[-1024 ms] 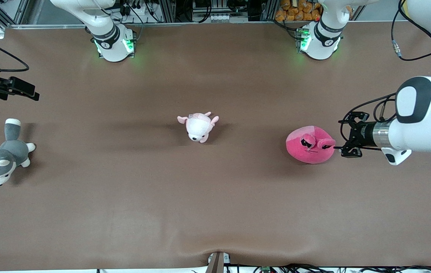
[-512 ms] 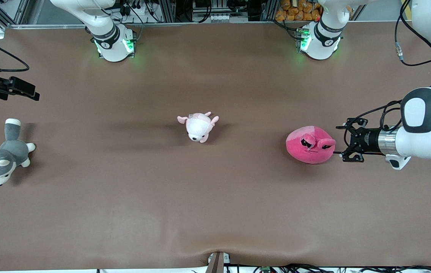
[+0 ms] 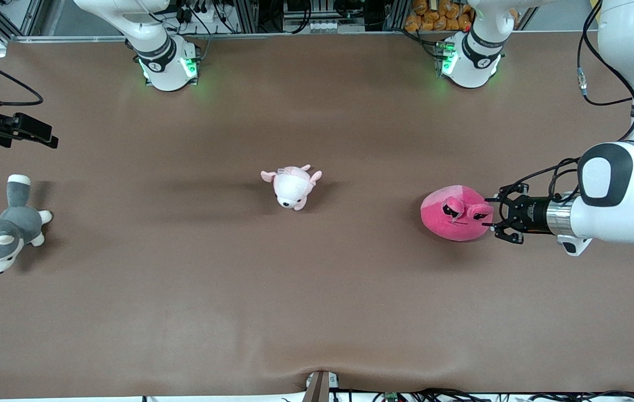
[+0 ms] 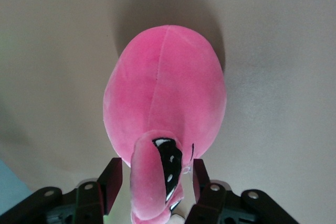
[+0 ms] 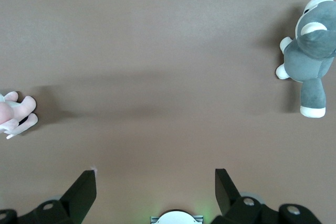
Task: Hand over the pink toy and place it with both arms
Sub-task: 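Close the left gripper on the pink plush toy's tuft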
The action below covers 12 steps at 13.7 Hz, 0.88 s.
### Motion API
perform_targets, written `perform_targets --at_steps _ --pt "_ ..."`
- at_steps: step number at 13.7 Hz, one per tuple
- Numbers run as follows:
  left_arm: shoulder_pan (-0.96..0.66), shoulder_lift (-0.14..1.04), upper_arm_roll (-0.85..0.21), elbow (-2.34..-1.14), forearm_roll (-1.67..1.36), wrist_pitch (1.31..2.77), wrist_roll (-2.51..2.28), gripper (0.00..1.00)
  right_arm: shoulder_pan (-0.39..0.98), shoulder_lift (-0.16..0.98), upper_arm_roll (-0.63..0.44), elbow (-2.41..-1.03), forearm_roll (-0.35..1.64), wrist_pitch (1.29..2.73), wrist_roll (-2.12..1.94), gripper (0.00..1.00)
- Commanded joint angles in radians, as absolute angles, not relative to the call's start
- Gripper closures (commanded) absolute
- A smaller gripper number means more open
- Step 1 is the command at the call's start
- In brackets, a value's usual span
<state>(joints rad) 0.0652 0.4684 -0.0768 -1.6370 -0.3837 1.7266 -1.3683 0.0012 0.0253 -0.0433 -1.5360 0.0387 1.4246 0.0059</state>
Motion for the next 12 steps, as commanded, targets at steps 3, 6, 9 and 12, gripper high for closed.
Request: perform_targets --at_steps 3,6,9,12 --pt "0.057 0.482 -0.080 -1.620 -0.411 1.729 -1.321 1.00 0.008 0.029 -0.048 -1.525 0.038 1.422 -0.002 0.00" --pt "0.057 0.465 -0.089 -1.617 -0.414 1.717 -1.321 1.00 0.003 0.029 -0.048 -1.525 0.038 1.422 -0.002 0.00" --pt "0.060 0.396 -0.150 -1.586 -0.426 1.645 -1.338 1.00 0.009 0.029 -0.048 -1.525 0.038 1.422 -0.002 0.00" --pt "0.055 0.390 -0.211 -1.482 -0.472 1.585 -1.490 1.00 0.012 0.029 -0.048 -1.523 0.038 1.424 0.000 0.00"
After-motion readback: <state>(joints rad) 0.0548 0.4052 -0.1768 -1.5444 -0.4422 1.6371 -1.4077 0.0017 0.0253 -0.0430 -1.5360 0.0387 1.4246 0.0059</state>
